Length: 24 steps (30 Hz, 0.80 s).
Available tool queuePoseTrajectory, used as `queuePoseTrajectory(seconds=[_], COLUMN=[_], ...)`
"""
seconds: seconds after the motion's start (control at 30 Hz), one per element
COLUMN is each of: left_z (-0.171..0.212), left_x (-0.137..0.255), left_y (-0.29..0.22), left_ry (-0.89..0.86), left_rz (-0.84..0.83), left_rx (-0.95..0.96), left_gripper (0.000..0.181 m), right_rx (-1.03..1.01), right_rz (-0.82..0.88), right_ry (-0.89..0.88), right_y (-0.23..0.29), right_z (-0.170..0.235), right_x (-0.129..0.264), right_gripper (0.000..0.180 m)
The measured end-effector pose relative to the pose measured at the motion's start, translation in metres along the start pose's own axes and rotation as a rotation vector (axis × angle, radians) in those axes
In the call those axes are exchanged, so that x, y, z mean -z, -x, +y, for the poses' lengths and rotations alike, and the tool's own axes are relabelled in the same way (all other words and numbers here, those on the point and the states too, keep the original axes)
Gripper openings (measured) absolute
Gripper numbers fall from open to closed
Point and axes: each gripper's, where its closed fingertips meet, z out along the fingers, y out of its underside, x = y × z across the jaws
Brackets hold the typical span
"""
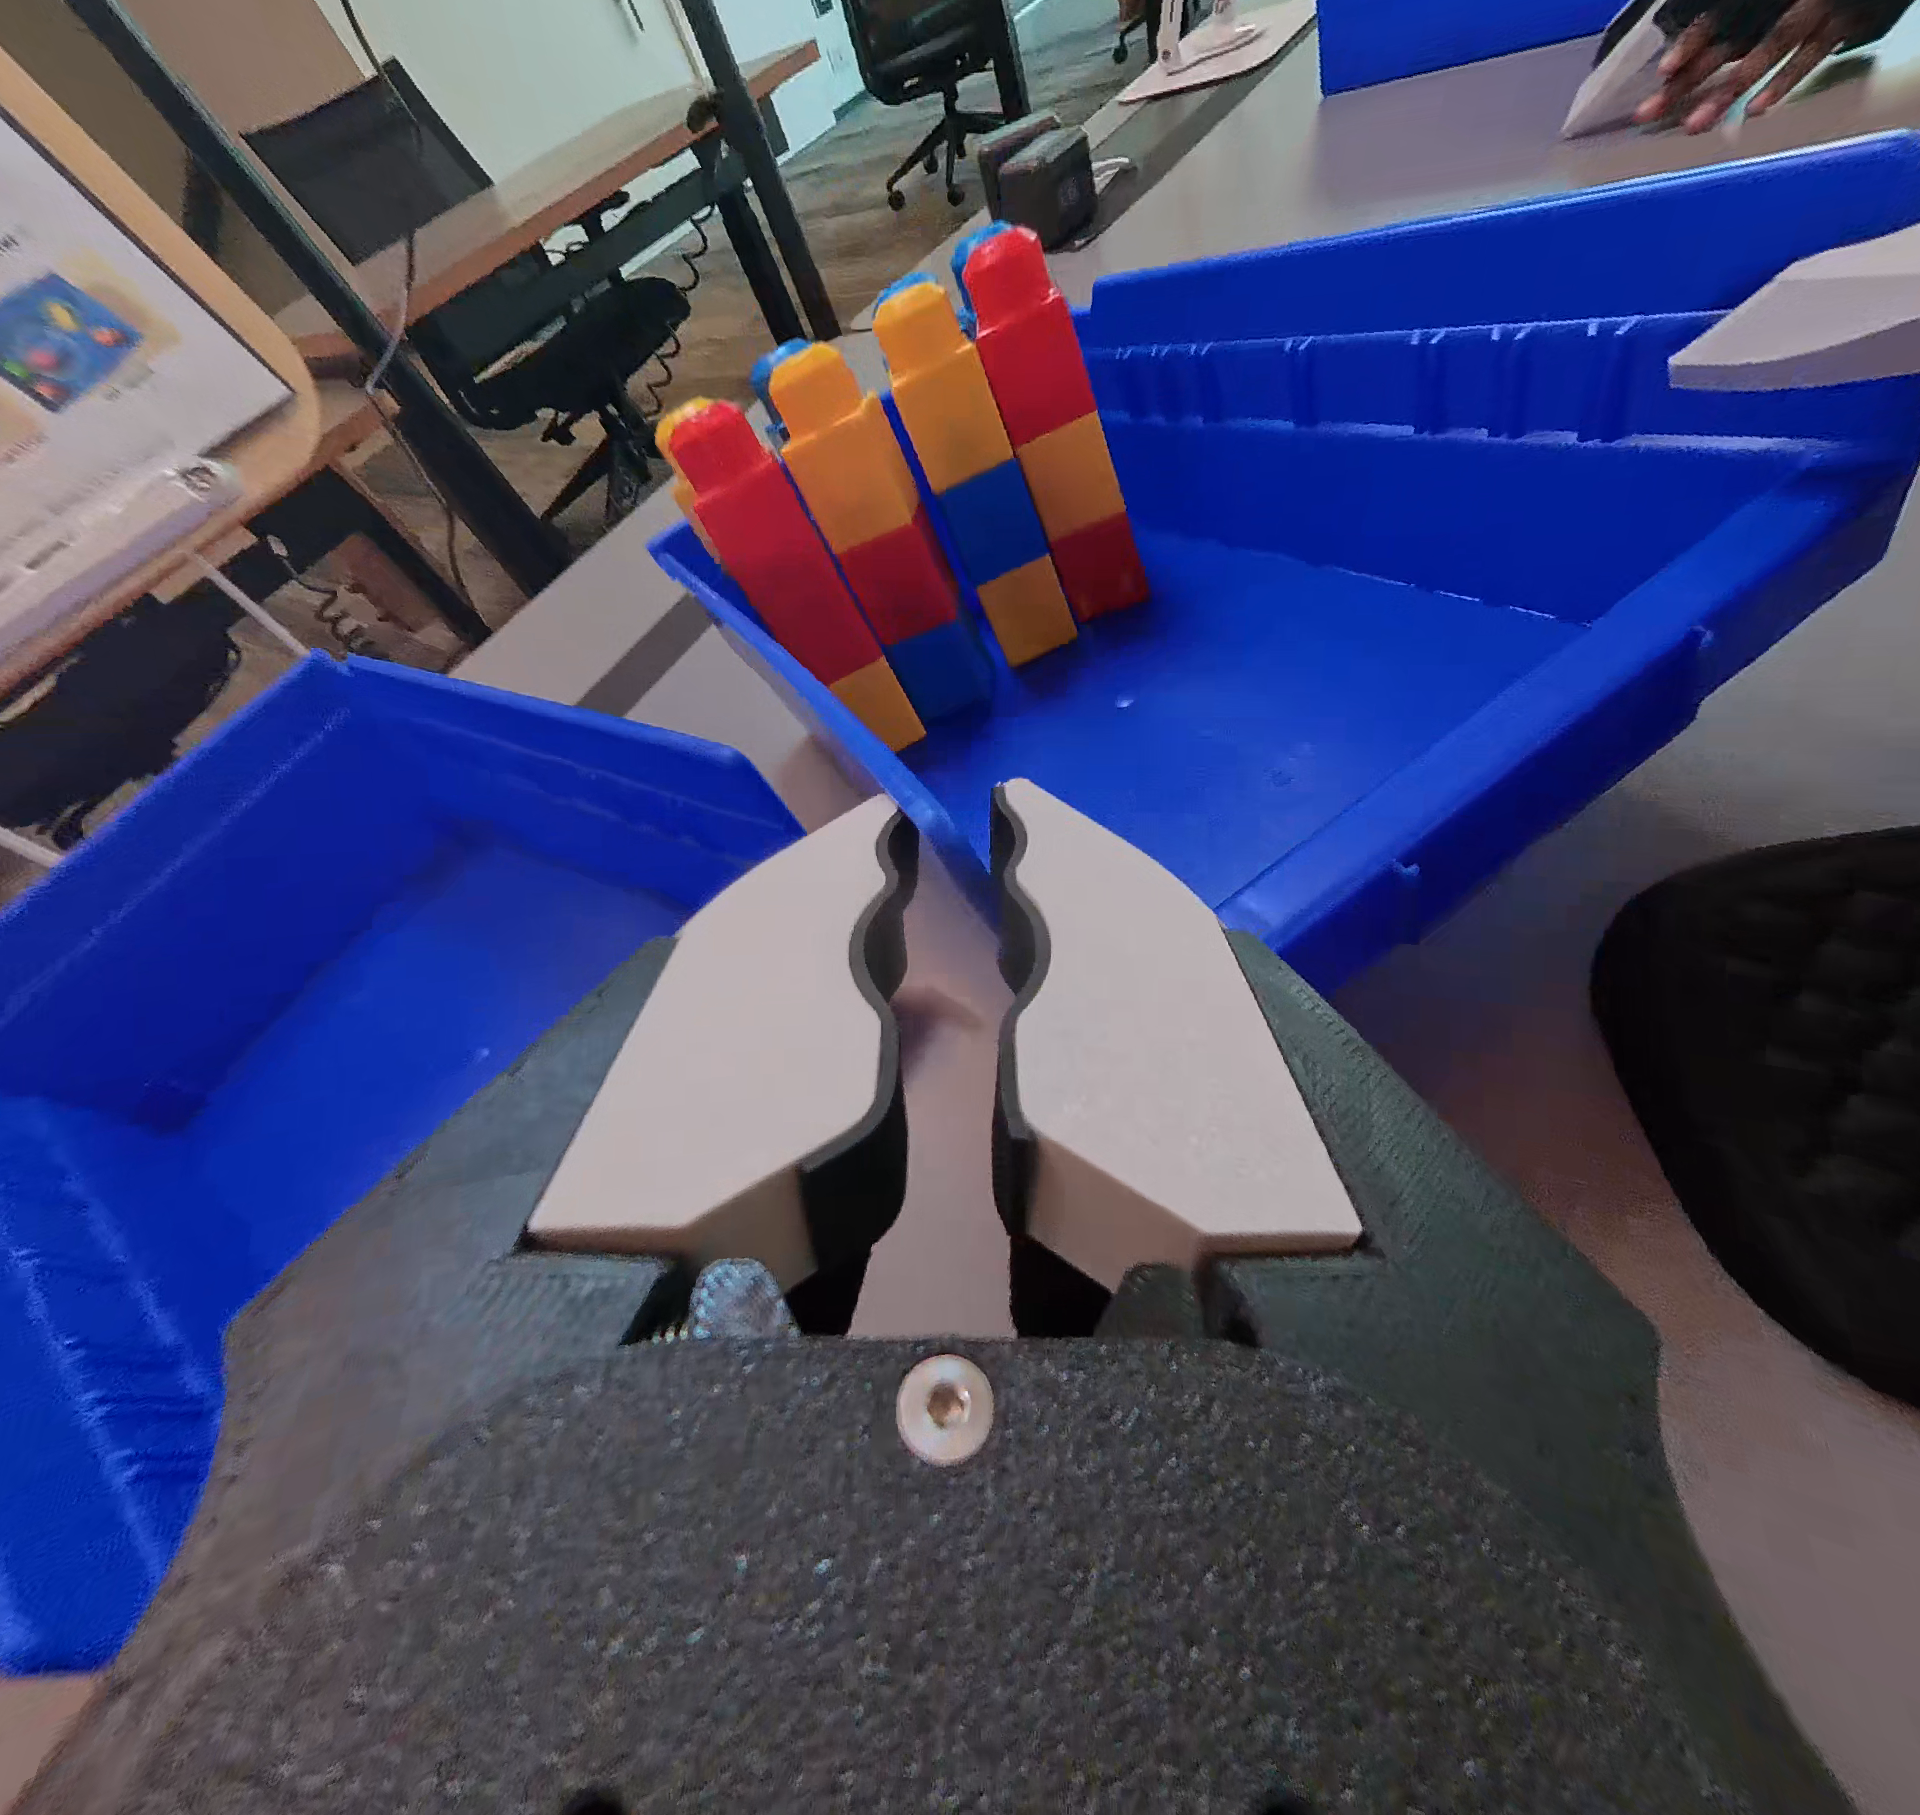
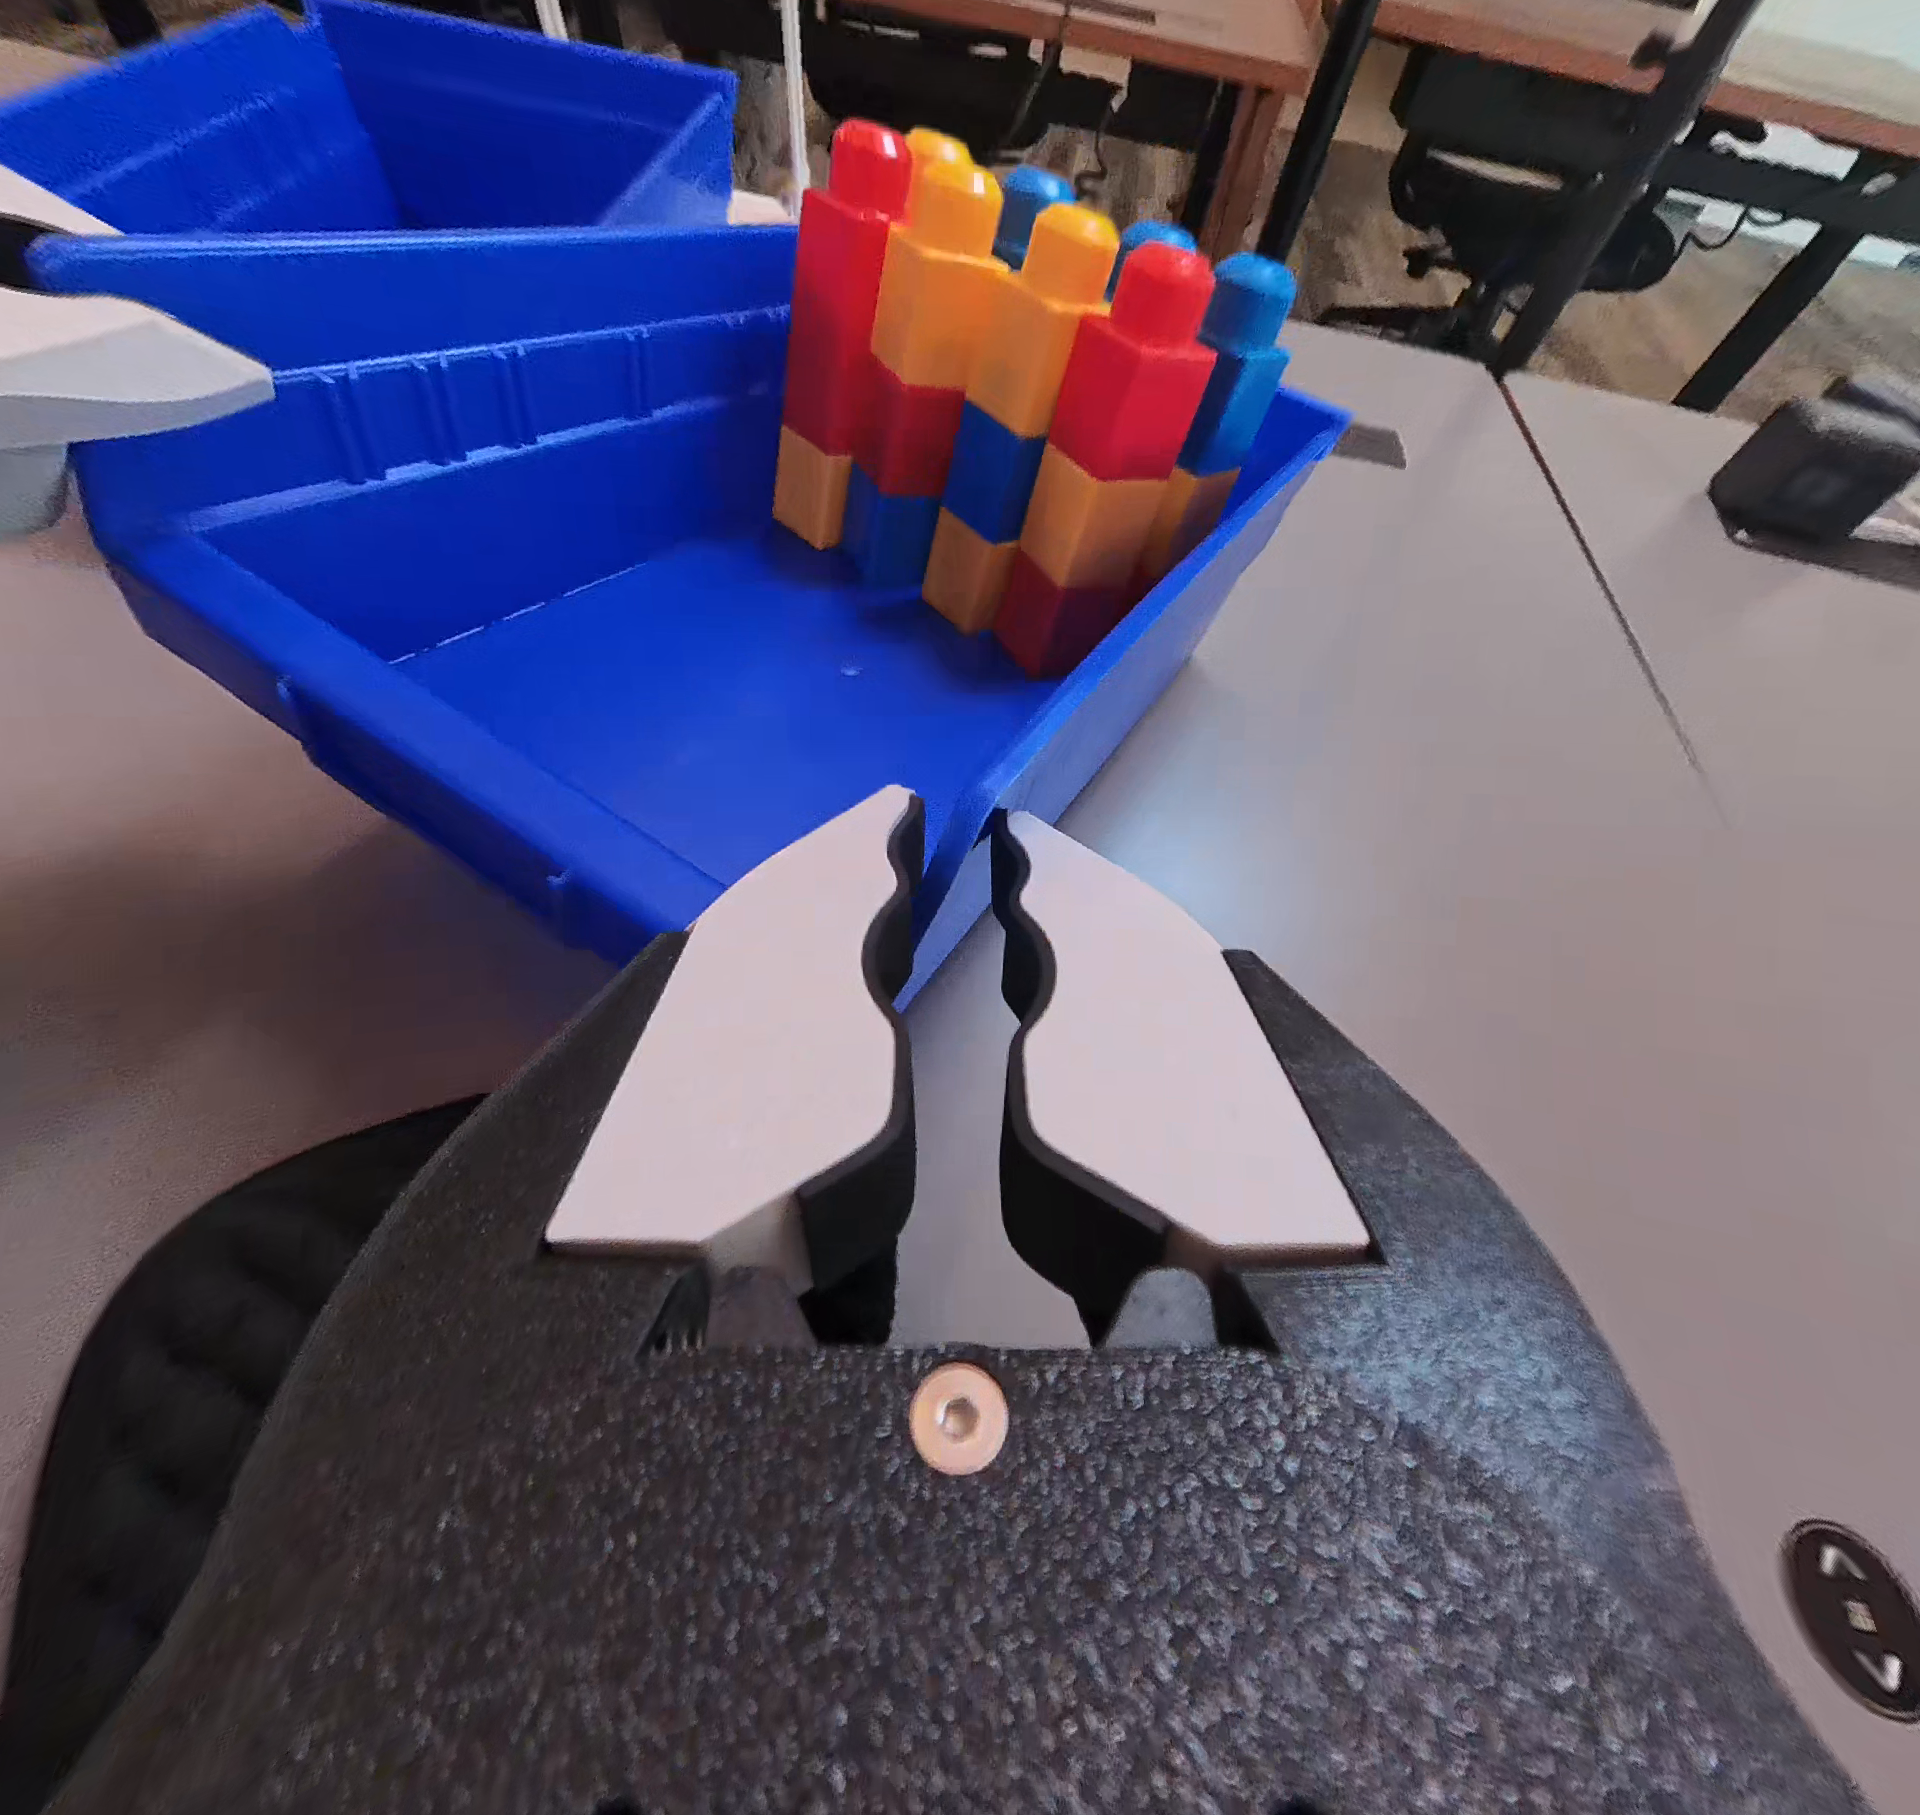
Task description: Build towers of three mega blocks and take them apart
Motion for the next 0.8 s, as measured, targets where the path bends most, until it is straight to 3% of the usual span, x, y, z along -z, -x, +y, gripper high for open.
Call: queuePoseTrajectory(seconds=[0.5, 0.63, 0.8], left_z=[-0.072, -0.071, -0.042], left_x=[0.137, 0.183, 0.248], left_y=[0.059, 0.09, 0.129], left_ry=[-0.18, -0.164, -0.104], left_rz=[-0.235, -0.334, -0.485], left_rx=[-0.099, -0.089, -0.032], left_gripper=[0.014, 0.014, 0.013], right_rx=[0.222, 0.258, 0.294], right_rz=[-0.035, -0.128, -0.288], right_ry=[-0.266, -0.329, -0.376], right_y=[0.069, 0.108, 0.18], right_z=[-0.13, -0.165, -0.196], right_x=[0.053, 0.051, 0.032], right_gripper=[0.009, 0.011, 0.011])
